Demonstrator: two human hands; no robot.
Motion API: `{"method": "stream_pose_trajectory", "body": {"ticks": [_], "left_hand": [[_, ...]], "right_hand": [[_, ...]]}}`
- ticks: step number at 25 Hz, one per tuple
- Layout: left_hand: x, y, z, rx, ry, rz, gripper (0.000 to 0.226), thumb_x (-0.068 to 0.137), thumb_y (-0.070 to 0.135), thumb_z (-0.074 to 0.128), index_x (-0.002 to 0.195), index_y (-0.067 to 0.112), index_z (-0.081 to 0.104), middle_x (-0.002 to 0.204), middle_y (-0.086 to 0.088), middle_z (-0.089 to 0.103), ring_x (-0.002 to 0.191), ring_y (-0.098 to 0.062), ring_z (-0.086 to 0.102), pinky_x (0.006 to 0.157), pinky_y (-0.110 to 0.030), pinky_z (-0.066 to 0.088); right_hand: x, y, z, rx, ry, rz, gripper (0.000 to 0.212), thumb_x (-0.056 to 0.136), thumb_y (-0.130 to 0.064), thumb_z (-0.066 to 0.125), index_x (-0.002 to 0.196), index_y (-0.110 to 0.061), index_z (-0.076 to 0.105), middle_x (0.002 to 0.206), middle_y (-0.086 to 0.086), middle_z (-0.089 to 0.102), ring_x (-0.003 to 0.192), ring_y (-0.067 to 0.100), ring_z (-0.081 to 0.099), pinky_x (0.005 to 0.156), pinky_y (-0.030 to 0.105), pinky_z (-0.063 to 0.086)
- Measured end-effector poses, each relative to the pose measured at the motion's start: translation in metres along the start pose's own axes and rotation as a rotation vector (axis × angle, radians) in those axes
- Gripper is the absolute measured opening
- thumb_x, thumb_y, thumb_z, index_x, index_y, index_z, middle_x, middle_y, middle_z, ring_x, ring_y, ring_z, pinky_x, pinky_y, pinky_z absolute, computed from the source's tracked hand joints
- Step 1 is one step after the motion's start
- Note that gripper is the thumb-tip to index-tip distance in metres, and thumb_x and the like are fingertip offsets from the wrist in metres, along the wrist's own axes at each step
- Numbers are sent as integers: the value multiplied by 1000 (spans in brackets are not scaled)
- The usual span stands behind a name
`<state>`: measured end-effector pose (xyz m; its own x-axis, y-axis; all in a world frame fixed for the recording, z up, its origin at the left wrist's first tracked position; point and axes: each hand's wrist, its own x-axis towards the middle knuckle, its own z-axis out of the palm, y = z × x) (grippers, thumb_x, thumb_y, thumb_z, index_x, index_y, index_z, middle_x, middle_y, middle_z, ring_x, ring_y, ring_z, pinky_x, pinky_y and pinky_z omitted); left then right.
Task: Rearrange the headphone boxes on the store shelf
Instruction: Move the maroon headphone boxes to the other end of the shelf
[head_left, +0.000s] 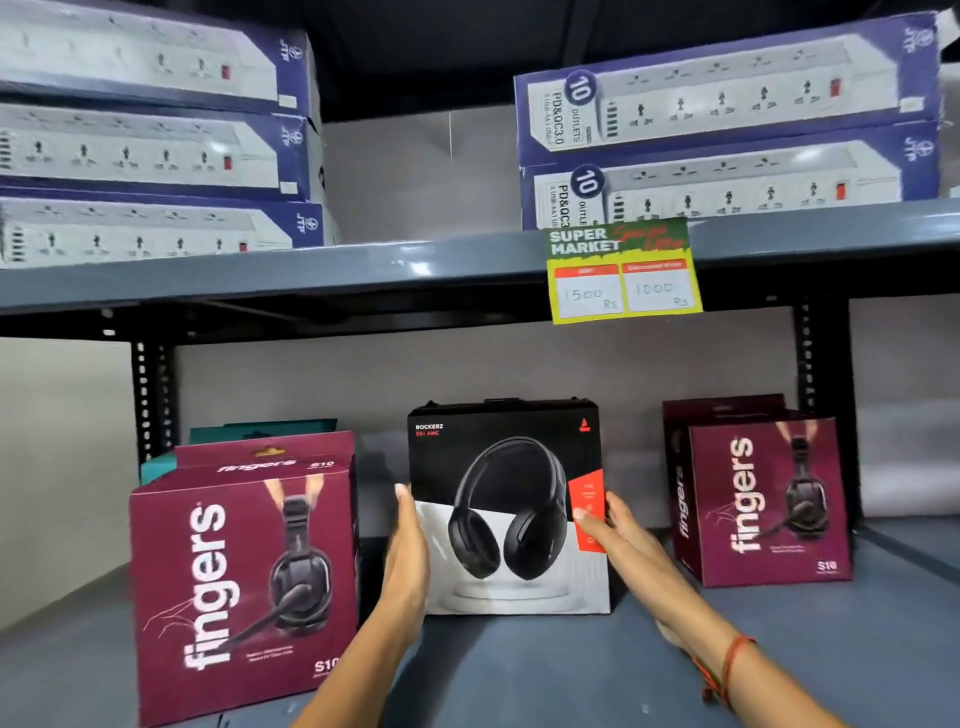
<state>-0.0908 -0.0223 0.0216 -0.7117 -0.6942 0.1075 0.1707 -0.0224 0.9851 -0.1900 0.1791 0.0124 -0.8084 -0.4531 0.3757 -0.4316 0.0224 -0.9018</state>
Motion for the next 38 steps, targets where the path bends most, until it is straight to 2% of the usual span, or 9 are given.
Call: {"method": "stream_pose_trajectory", "body": {"ticks": [4,7,10,13,19,24,30,35,38], "left_hand": [[5,-3,2,39,-5,49,90,82,84,28,157,35,24,164,3,28,150,-24,29,122,-46,21],[-16,15,4,224,82,498,68,100,54,39,159,33,13,167,8,18,153,-12,17,124,-40,17],[-45,47,-15,354,202,895,63,102,41,47,158,26,22,162,13,25,151,-3,20,121,-26,18],[-59,77,-55,321,411,1056,55,102,30,49,153,16,36,160,4,35,151,-11,27,120,-26,22],[-51,47,-172,395,692,566,64,105,40,37,159,12,19,167,-7,20,154,-20,16,124,-36,12],[-43,-3,-210,106,330,80,97,64,96,33,140,38,53,140,0,62,125,-23,60,112,-49,41],[-74,48,-190,524,424,172,91,86,76,7,128,22,68,133,-16,65,124,-37,55,104,-46,38],[-95,63,-155,679,419,249,89,97,64,8,108,3,71,119,-25,68,111,-41,57,95,-46,37],[-115,57,-134,588,450,293,78,102,57,14,105,3,70,119,-28,66,107,-40,55,89,-44,34]], "right_hand": [[-1,-2,3,-56,25,23,43,93,-49,58,133,-55,44,151,-15,48,130,3,50,103,26,40],[-3,-22,13,-155,255,-108,84,93,-45,63,159,-32,13,167,-4,15,155,17,11,122,38,14],[-14,-59,41,-81,393,-407,80,91,-40,62,158,-24,22,166,-1,21,154,13,10,122,30,11],[-18,-80,86,-14,210,-505,74,88,-41,59,154,-25,31,161,-6,31,151,10,22,124,33,17],[-25,-69,176,63,-360,-104,86,92,-58,55,160,-31,9,168,-7,12,154,14,14,124,38,16],[-35,-56,198,106,-439,60,86,94,-62,47,160,-26,5,168,-5,12,154,17,17,117,32,21],[-38,-81,161,-11,-167,-89,93,66,-88,47,125,-17,63,135,13,65,125,30,60,110,54,43],[-42,-97,117,-138,1,-182,83,74,-84,38,99,-11,68,96,20,74,98,35,69,95,55,53],[-50,-100,99,-233,37,-241,62,78,-83,32,82,-37,74,83,2,78,92,26,71,92,49,53]]}}
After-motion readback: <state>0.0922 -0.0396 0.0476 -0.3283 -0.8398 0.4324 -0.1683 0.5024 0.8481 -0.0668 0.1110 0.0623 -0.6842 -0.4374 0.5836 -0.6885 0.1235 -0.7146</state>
